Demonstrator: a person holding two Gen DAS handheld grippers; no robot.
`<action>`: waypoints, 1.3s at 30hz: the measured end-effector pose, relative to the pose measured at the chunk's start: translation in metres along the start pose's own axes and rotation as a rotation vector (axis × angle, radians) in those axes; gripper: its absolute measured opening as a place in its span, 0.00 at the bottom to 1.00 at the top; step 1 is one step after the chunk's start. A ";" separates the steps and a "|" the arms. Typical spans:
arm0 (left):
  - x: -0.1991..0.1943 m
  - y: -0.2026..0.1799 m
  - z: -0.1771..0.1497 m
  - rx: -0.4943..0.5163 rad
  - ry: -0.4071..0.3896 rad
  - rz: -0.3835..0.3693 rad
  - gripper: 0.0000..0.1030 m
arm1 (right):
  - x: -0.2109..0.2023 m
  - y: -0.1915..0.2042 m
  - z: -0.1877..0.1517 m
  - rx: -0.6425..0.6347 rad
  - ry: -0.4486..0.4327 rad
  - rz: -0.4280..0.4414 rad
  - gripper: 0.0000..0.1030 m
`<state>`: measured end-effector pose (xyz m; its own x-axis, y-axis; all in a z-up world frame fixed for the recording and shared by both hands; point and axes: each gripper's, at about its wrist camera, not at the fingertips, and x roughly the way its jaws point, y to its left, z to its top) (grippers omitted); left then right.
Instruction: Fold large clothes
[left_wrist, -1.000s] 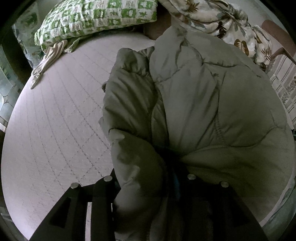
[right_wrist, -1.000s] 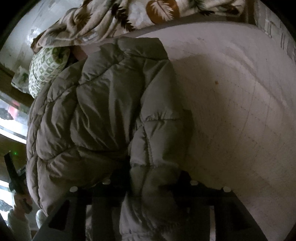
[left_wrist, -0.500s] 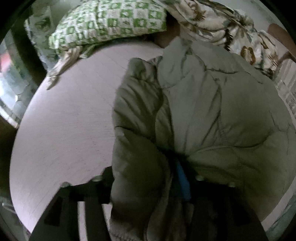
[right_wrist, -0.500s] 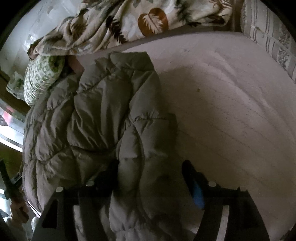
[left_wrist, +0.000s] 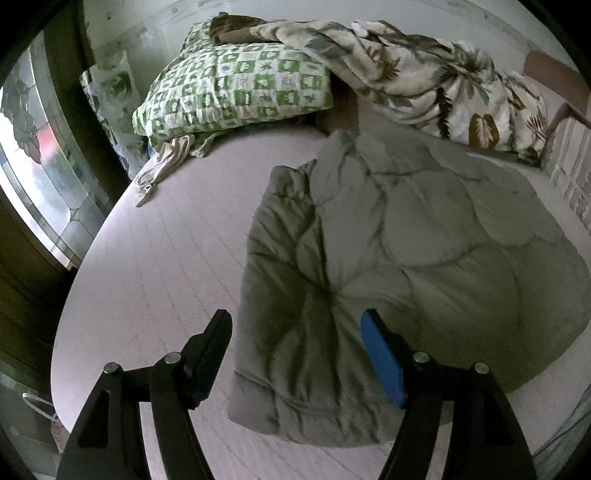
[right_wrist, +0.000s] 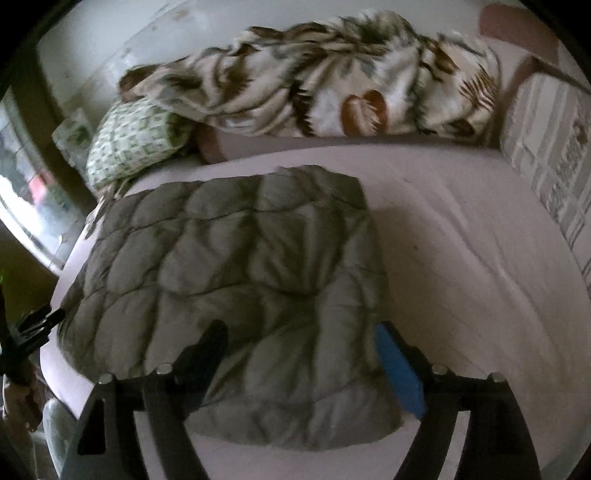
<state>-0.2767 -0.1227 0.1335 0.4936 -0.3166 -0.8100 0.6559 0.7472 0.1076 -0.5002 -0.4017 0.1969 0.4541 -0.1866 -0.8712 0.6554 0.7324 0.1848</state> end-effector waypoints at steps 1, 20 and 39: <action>0.000 -0.004 -0.002 0.004 0.002 0.002 0.71 | 0.000 0.009 -0.003 -0.013 0.008 0.011 0.82; 0.029 -0.032 -0.020 0.007 -0.011 0.057 0.91 | 0.067 0.043 -0.042 -0.047 0.064 -0.130 0.95; 0.007 -0.068 -0.036 0.057 -0.036 -0.041 0.93 | 0.049 0.066 -0.083 -0.070 0.076 -0.130 0.96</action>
<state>-0.3380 -0.1545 0.1000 0.4854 -0.3681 -0.7930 0.7071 0.6988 0.1084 -0.4849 -0.3082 0.1289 0.3195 -0.2345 -0.9181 0.6608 0.7496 0.0385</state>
